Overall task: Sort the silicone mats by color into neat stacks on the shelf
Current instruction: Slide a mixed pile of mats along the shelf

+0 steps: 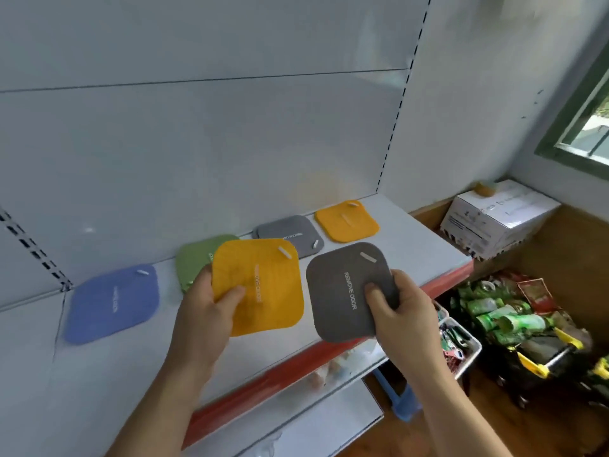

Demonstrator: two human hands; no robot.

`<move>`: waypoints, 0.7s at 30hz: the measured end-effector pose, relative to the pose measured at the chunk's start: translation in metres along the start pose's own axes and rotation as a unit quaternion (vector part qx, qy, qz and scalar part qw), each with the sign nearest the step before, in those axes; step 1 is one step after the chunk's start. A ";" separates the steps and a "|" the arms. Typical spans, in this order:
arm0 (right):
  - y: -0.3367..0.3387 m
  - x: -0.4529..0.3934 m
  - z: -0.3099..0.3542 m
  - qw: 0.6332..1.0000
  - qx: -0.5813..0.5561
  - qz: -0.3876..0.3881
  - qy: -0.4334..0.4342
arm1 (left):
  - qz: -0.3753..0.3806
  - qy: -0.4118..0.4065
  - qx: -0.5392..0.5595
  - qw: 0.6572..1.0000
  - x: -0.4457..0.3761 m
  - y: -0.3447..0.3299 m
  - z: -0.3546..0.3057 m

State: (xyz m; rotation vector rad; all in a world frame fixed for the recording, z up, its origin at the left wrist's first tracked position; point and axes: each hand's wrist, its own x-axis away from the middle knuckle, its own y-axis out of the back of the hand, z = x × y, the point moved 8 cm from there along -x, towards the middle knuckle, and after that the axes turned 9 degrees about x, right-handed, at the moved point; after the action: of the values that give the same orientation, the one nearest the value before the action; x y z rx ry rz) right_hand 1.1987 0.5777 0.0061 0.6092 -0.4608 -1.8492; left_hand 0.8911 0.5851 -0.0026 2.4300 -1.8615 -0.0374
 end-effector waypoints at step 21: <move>-0.170 -0.167 0.040 0.963 0.170 0.163 0.127 | -0.177 0.020 0.031 0.984 -0.073 0.019 0.006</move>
State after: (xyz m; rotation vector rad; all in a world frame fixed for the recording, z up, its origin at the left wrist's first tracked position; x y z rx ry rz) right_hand 1.0963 0.7933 -0.0293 0.9308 -0.6699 -1.3659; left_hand 0.8531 0.6507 -0.0092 2.7501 -1.4130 0.0497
